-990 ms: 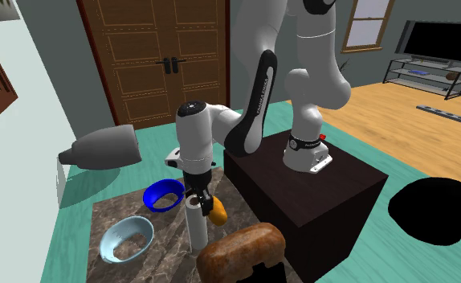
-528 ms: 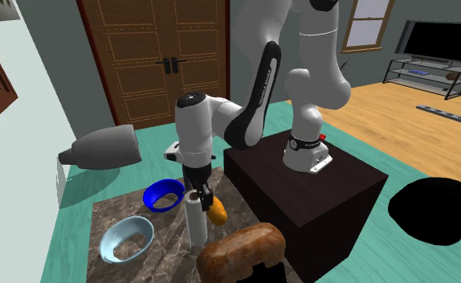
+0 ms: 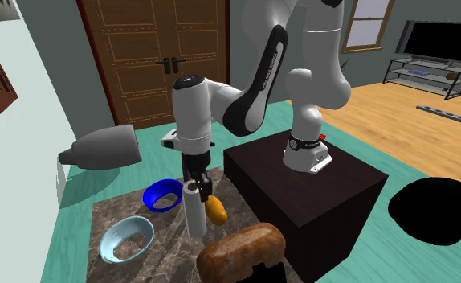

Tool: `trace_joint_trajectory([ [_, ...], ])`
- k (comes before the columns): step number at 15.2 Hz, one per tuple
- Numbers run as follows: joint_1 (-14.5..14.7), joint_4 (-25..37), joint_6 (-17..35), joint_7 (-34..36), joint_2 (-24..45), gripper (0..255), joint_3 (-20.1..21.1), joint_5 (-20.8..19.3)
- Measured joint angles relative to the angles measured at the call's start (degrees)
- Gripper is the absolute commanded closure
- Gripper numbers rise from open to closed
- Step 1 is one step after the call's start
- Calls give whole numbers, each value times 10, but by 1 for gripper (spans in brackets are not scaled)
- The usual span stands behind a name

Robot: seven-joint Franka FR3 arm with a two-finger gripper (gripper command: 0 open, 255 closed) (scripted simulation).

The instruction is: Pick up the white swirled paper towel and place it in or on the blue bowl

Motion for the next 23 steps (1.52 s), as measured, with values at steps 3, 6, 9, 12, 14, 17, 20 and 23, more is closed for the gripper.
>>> trace_joint_trajectory([
  [3, -1, 1, -24, -5, -23, 255, 1, 5],
  [6, -1, 7, -45, -6, -38, 255, 1, 7],
  [9, -1, 12, -69, -8, -57, 255, 2, 11],
  [12, -10, 27, -93, -28, -67, 255, -7, 12],
  [14, -22, 36, -105, -52, -71, 255, -19, 13],
  [17, -43, 59, -127, -94, -71, 255, -41, 13],
  [20, -63, 83, -146, -136, -65, 255, -61, 13],
  [23, -83, 123, -168, -176, -48, 255, -80, 14],
])
